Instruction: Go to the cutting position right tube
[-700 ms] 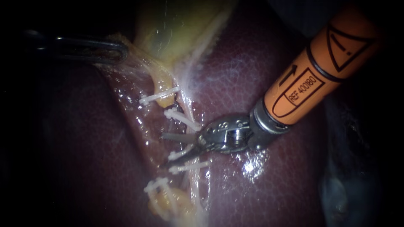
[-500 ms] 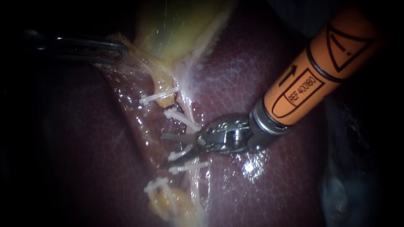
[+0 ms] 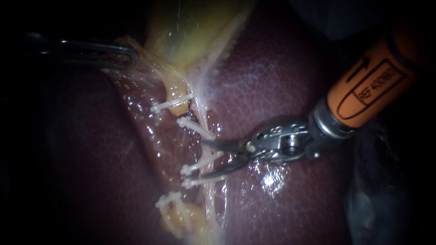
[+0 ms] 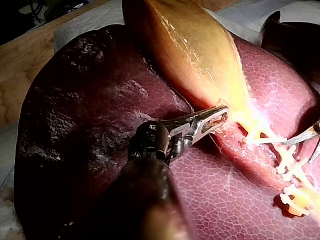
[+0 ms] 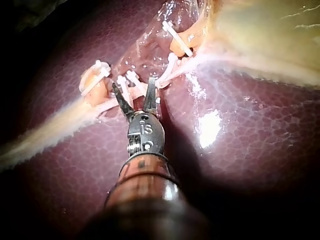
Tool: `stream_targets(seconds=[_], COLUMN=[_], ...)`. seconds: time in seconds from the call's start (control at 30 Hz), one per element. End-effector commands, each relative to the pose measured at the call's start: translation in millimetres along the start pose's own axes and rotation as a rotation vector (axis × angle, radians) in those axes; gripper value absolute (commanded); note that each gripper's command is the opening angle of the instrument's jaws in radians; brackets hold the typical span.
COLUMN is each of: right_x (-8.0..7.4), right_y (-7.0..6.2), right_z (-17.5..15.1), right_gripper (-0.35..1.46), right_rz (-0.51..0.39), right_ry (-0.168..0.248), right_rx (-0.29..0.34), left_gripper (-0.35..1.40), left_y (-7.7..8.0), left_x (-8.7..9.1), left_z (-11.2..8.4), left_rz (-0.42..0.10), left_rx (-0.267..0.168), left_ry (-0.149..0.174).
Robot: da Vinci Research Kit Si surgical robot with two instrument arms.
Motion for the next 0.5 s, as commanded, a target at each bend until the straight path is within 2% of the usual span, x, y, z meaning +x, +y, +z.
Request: stream_targets(seconds=[0.03,0.27,0.5], right_x=[-0.1,-1.4,-2.7], right_y=[0.0,0.5,2.2], right_z=[-0.2,-0.8,-0.2], right_gripper=[1.18,1.07,0.95], right_rz=[0.014,0.115,0.243], right_ry=[0.0,-0.022,-0.049], right_rx=[-0.001,0.073,0.118], left_gripper=[-0.35,-0.35,-0.35], left_y=[0.0,0.0,0.0], left_x=[0.0,0.1,0.1], left_z=[0.0,0.0,0.0], left_rz=[-0.006,-0.006,-0.006], left_rx=[0.0,0.0,0.0], left_ry=[0.0,0.0,0.0])
